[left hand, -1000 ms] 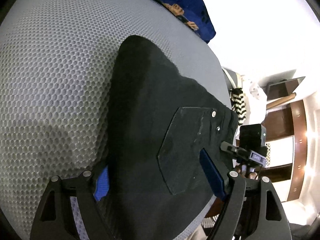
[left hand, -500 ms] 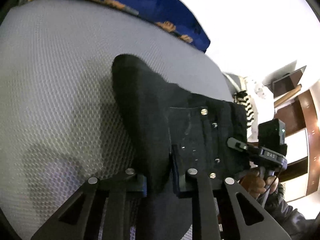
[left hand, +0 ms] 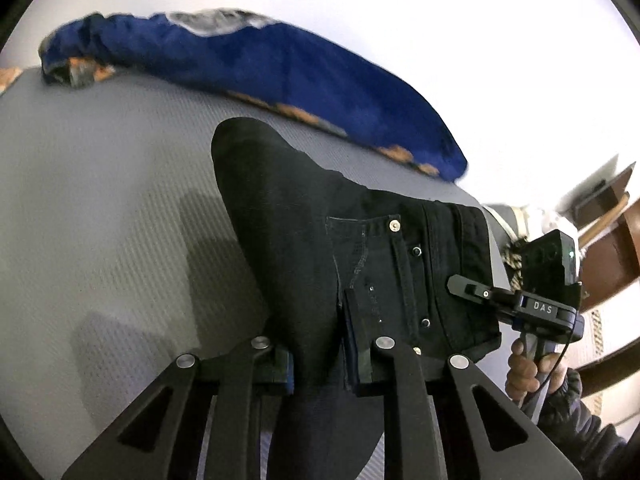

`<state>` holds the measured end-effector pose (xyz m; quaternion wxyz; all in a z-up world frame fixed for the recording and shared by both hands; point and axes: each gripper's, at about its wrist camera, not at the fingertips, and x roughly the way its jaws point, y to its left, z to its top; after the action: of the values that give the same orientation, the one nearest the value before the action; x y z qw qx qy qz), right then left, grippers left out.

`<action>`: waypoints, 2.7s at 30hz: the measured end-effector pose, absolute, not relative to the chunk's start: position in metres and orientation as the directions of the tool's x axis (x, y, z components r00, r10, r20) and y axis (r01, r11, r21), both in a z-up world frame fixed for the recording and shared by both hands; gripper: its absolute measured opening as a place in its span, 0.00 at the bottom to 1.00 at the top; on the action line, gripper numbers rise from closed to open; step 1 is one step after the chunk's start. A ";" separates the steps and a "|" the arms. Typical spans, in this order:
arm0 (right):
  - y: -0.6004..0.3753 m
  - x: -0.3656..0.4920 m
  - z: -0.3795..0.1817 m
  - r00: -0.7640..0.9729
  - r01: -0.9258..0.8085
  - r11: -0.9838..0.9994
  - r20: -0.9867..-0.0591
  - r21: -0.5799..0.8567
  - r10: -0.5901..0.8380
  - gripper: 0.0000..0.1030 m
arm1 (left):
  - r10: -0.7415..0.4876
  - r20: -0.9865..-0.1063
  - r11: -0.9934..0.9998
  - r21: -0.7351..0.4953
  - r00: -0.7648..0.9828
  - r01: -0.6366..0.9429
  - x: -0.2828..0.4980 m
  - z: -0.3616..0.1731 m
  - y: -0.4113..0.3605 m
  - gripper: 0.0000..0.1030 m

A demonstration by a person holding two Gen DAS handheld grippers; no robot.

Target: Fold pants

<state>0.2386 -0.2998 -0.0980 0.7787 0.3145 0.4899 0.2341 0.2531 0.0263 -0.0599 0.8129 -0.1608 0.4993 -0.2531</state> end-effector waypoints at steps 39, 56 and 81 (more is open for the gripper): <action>-0.248 0.185 -0.077 0.553 -0.046 0.957 -0.790 0.288 0.264 0.48 | -0.105 -0.809 0.992 -0.045 0.579 0.117 0.177 -0.082 0.026 0.73; -0.180 0.093 -0.031 0.661 -0.134 0.988 -0.737 0.074 0.144 0.75 | -0.021 -0.737 0.997 0.036 0.675 0.071 0.092 -0.034 0.014 0.87; -0.170 0.074 -0.039 0.644 -0.123 0.987 -0.747 0.107 0.161 0.79 | 0.010 -0.738 1.000 0.027 0.675 0.014 0.069 -0.037 0.022 0.87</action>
<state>0.0737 -0.1703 -0.0387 0.9065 0.0230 0.4143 0.0784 0.0687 0.0223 -0.0371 0.9151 0.0152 0.4030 -0.0011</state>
